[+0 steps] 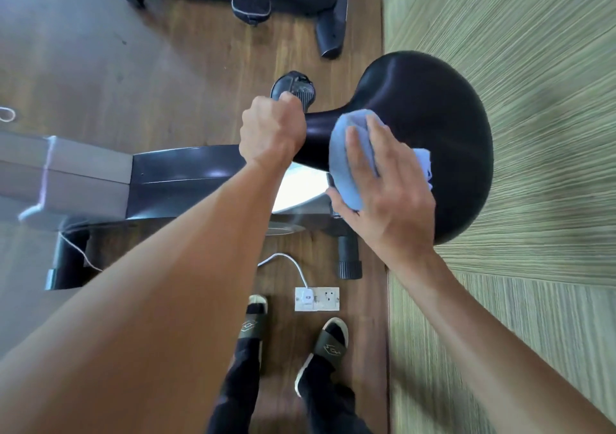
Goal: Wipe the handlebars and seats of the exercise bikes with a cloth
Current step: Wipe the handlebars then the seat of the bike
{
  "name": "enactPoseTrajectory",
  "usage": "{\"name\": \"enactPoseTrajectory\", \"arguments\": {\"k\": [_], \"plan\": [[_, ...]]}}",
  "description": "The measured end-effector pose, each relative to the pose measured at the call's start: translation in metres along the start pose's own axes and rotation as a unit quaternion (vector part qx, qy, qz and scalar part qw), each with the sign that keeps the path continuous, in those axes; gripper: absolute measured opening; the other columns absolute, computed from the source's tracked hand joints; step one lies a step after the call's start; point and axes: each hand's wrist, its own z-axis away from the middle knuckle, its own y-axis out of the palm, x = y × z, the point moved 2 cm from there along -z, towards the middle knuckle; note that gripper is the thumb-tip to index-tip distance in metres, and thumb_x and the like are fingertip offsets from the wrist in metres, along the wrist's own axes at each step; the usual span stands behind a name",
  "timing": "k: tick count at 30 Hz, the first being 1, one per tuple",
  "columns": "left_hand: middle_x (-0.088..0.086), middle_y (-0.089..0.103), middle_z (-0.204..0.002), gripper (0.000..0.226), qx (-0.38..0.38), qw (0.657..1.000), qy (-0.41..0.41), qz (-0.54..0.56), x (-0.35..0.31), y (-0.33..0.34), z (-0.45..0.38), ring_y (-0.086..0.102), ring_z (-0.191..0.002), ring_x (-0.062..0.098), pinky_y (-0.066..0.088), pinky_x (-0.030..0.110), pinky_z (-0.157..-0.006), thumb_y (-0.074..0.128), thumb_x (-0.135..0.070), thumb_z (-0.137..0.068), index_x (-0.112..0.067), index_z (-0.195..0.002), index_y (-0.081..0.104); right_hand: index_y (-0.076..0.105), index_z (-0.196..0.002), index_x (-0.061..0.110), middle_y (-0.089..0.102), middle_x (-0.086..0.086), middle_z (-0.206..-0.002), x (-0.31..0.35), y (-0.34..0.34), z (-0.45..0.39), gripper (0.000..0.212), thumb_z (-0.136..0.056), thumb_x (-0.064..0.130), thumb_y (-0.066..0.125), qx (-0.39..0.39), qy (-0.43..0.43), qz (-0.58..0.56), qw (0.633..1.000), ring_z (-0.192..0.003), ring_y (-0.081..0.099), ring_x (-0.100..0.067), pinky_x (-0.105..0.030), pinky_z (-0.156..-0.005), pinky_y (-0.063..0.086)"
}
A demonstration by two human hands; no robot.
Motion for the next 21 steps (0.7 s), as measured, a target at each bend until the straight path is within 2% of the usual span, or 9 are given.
{"name": "enactPoseTrajectory", "arguments": {"k": [2,5,8,11,13,15,17,19,21], "plan": [[0.004,0.050,-0.109,0.045,0.005,1.000,0.002,-0.002,0.001,0.001,0.002,0.046,-0.095,0.026,0.035,0.036,-0.084,0.035,-0.036,-0.104,-0.008,-0.131,0.057,0.055,-0.146,0.007,0.049,-0.022,-0.151,-0.018,-0.018,0.044,0.061,-0.097,0.040,0.067,-0.012,0.012,0.005,1.000,-0.131,0.057,-0.037,-0.051,-0.105,0.049],[0.004,0.046,-0.104,0.045,0.008,1.000,0.004,-0.011,0.001,0.000,0.005,0.045,-0.094,0.026,0.033,0.035,-0.082,0.034,-0.037,-0.105,-0.008,-0.129,0.058,0.058,-0.141,0.001,0.049,-0.025,-0.150,-0.033,-0.026,0.071,0.060,-0.095,0.037,0.070,-0.018,0.079,-0.021,0.996,-0.128,0.058,-0.041,-0.054,-0.100,0.051],[0.004,0.046,-0.103,0.044,0.003,1.000,0.004,-0.019,-0.002,-0.001,0.006,0.045,-0.093,0.026,0.032,0.035,-0.081,0.034,-0.037,-0.105,-0.008,-0.127,0.059,0.060,-0.139,0.004,0.050,-0.022,-0.150,-0.020,-0.012,0.027,0.055,-0.100,0.042,0.061,-0.040,0.111,-0.007,0.993,-0.128,0.059,-0.038,-0.048,-0.102,0.050],[0.005,0.050,-0.105,0.044,-0.004,1.000,0.002,-0.020,-0.004,-0.002,0.007,0.045,-0.093,0.027,0.034,0.036,-0.081,0.035,-0.036,-0.104,-0.007,-0.126,0.060,0.059,-0.142,0.008,0.052,-0.019,-0.150,0.004,0.012,-0.038,0.060,-0.102,0.053,0.052,-0.030,0.131,-0.037,0.990,-0.128,0.058,-0.034,-0.045,-0.103,0.049],[0.010,0.060,-0.115,0.043,-0.010,1.000,0.002,-0.009,-0.004,-0.004,0.007,0.047,-0.094,0.028,0.036,0.036,-0.081,0.036,-0.034,-0.104,-0.006,-0.123,0.061,0.058,-0.143,0.009,0.053,-0.018,-0.149,0.013,0.016,-0.053,0.060,-0.102,0.053,0.050,-0.017,0.087,-0.068,0.994,-0.127,0.059,-0.034,-0.045,-0.104,0.048],[0.014,0.061,-0.123,0.042,-0.013,1.000,-0.003,0.003,-0.003,-0.004,0.007,0.050,-0.098,0.031,0.036,0.035,-0.083,0.036,-0.033,-0.104,-0.006,-0.124,0.061,0.056,-0.146,0.011,0.052,-0.016,-0.151,0.005,0.006,-0.038,0.056,-0.102,0.047,0.052,0.010,-0.024,-0.080,0.996,-0.132,0.056,-0.031,-0.045,-0.107,0.047],[0.012,0.054,-0.111,0.041,-0.007,1.000,-0.006,0.006,-0.003,-0.004,0.008,0.049,-0.098,0.032,0.034,0.035,-0.083,0.034,-0.032,-0.104,-0.005,-0.123,0.060,0.056,-0.147,0.016,0.051,-0.009,-0.153,-0.028,-0.011,-0.012,0.053,-0.100,0.040,0.055,0.024,-0.063,-0.097,0.993,-0.136,0.054,-0.026,-0.042,-0.109,0.046],[0.007,0.048,-0.103,0.034,-0.001,1.000,-0.005,0.005,-0.003,-0.003,0.007,0.046,-0.094,0.029,0.034,0.035,-0.083,0.034,-0.031,-0.105,-0.008,-0.107,0.059,0.056,-0.146,0.017,0.054,-0.004,-0.151,-0.075,-0.022,0.002,0.054,-0.097,0.040,0.054,0.023,0.058,-0.122,0.991,-0.135,0.055,-0.025,-0.042,-0.107,0.046],[0.004,0.049,-0.094,0.034,-0.001,1.000,-0.002,0.002,-0.004,-0.002,0.008,0.047,-0.091,0.030,0.033,0.035,-0.081,0.034,-0.030,-0.104,-0.011,-0.082,0.050,0.056,-0.145,0.019,0.058,-0.005,-0.146,-0.120,-0.018,-0.006,0.057,-0.095,0.044,0.049,0.010,0.292,-0.133,0.947,-0.130,0.057,-0.031,-0.043,-0.103,0.046]]}}
